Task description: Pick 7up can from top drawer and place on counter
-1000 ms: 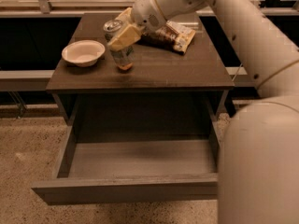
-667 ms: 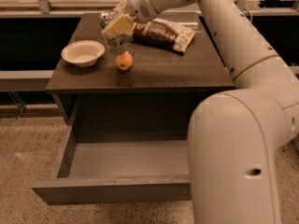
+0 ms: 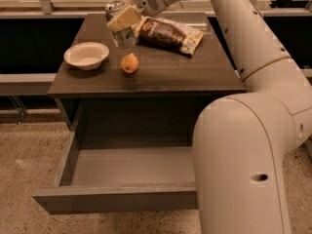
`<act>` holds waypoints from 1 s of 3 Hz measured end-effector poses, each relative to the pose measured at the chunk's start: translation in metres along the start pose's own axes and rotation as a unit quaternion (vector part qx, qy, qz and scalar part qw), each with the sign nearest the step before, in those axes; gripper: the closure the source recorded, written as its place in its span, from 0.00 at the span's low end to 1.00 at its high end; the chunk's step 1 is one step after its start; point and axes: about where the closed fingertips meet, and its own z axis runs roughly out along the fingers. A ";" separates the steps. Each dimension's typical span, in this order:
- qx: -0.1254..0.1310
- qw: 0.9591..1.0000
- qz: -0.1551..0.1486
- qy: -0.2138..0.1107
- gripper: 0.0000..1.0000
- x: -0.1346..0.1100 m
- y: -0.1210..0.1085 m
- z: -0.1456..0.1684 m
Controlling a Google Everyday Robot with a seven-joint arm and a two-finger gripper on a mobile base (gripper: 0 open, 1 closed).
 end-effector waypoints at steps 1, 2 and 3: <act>0.003 1.000 0.011 0.010 1.00 0.010 -0.012 0.012; 0.033 0.999 0.021 0.008 1.00 0.025 -0.040 0.021; 0.060 0.998 0.026 -0.012 1.00 0.038 -0.064 0.028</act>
Offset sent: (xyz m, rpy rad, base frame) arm 0.1016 -0.0135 -0.0224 0.0312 -0.0326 -0.1750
